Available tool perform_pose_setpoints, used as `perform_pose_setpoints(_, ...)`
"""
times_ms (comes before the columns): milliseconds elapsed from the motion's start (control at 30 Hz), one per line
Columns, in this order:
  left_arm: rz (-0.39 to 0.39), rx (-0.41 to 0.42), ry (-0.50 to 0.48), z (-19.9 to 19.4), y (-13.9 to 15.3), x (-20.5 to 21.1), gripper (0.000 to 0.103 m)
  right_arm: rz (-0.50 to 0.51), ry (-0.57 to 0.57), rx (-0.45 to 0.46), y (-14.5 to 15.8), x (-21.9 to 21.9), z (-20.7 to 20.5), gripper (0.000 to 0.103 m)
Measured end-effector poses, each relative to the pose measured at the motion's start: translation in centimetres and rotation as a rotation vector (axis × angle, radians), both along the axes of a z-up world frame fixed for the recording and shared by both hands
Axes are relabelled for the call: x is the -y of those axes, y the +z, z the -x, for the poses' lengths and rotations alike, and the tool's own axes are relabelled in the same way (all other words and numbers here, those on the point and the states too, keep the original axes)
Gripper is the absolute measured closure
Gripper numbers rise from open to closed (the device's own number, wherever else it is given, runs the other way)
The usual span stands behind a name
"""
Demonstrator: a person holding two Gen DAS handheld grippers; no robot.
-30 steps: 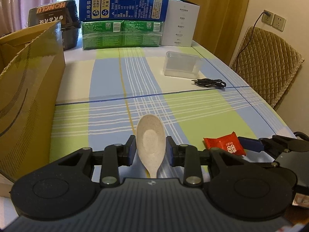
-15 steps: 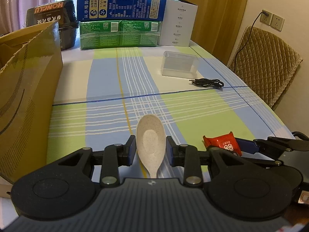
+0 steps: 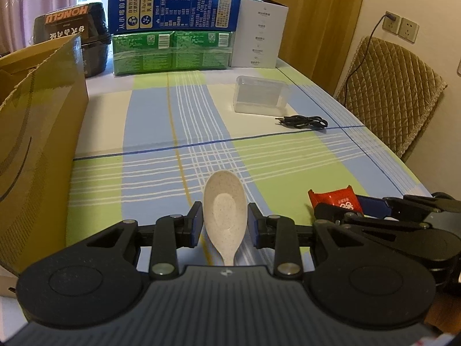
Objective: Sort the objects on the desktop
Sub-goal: 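Close the right tool on the red candy packet and lift it while the left tool holds the spoon, then carry the white spoon and red candy packet over the cardboard box with both tools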
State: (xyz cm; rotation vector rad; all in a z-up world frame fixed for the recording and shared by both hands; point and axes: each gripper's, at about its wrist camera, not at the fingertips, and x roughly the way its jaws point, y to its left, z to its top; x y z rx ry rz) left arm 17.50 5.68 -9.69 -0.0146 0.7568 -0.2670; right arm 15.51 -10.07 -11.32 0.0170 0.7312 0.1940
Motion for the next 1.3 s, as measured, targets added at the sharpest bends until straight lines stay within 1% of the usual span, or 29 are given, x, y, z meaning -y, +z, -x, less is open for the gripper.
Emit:
perform_pose_setpoints(67,0.000,-0.004,-0.005,0.1,0.1,0.1,0.076,-0.001,-0.002,-0.002,0.1,0.1,0.1,0.066)
perform_pose_setpoints(200,0.022,-0.017,-0.007,0.3,0.4,0.1,0.076,-0.014,-0.014,-0.008,0.8,0.3,0.6,0.066)
perform_pose_setpoints(433,-0.010,-0.003,-0.017,1.2,1.9,0.8,0.076,-0.025,-0.035,-0.011,2.4,1.1,1.6,0.066)
perform_pose_setpoints(567,-0.001,0.000,-0.009,2.1,3.0,1.0,0.076,-0.035,-0.038,0.001,3.6,1.3,2.3,0.066)
perform_pose_setpoints(1033,0.007,0.053,0.022,6.1,8.9,1.2,0.076,-0.084,-0.029,0.066,8.7,1.4,5.5,0.066)
perform_pose_setpoints(1300,0.005,0.076,0.041,8.4,11.6,0.4,0.076,-0.105,-0.006,0.094,11.0,0.6,7.5,0.066)
